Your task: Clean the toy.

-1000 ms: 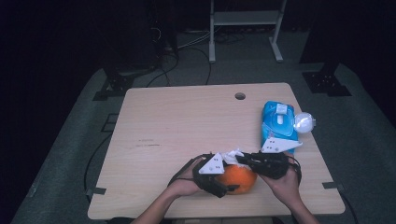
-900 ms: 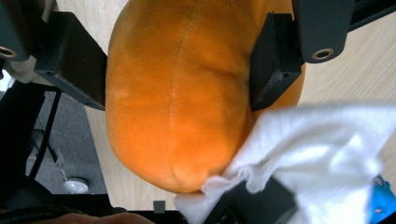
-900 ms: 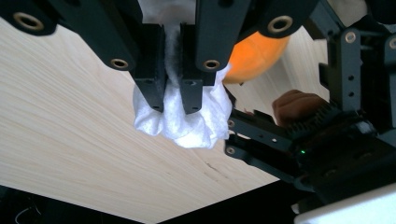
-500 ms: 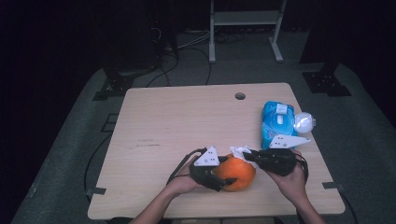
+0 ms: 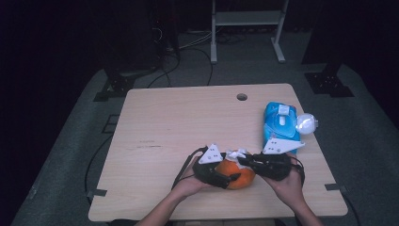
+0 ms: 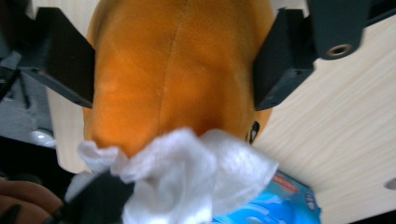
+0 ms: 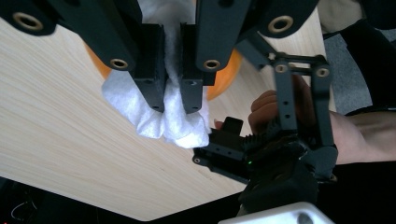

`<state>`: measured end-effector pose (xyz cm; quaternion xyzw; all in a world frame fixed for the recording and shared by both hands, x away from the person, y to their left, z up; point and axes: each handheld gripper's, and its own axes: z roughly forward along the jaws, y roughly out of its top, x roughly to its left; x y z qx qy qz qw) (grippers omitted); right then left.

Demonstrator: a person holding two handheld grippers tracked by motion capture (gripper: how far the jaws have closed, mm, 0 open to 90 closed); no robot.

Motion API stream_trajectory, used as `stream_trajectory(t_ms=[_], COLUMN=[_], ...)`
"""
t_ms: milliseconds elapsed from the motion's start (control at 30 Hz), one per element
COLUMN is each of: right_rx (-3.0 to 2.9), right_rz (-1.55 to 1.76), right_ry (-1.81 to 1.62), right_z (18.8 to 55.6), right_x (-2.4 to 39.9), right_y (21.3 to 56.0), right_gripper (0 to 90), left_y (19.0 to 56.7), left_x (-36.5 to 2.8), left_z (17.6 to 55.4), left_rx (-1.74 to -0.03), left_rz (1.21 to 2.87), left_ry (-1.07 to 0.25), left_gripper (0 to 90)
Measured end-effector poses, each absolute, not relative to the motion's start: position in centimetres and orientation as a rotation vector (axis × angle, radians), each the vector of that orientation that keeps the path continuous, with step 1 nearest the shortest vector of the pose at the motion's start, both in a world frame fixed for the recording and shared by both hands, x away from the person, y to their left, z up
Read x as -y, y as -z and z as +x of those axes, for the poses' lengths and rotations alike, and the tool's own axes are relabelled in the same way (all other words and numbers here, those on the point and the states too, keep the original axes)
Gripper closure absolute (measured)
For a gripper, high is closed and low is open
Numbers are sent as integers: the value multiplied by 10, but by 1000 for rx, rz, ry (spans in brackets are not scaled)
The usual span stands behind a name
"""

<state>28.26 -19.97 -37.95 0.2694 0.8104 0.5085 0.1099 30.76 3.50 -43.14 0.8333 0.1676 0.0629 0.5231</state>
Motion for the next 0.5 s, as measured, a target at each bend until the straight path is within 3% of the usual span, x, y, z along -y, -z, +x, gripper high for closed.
stream_trajectory(t_ms=[100, 133, 233, 500], right_rx=[-2356, -2346, -2345, -2423], right_rz=[836, 868, 866, 716], right_ry=[-1490, -1503, -1500, -1470], right_z=[287, 290, 289, 274], right_x=[211, 218, 218, 182], right_y=[382, 383, 383, 382], right_gripper=[822, 822, 823, 822], left_y=[432, 431, 430, 427], left_x=[-37, -36, -35, -25], left_z=[308, 307, 306, 297], left_rx=[-375, -363, -365, -333], left_rz=[1993, 1995, 1999, 2040], left_ry=[-129, -142, -159, -230], left_gripper=[161, 213, 246, 251])
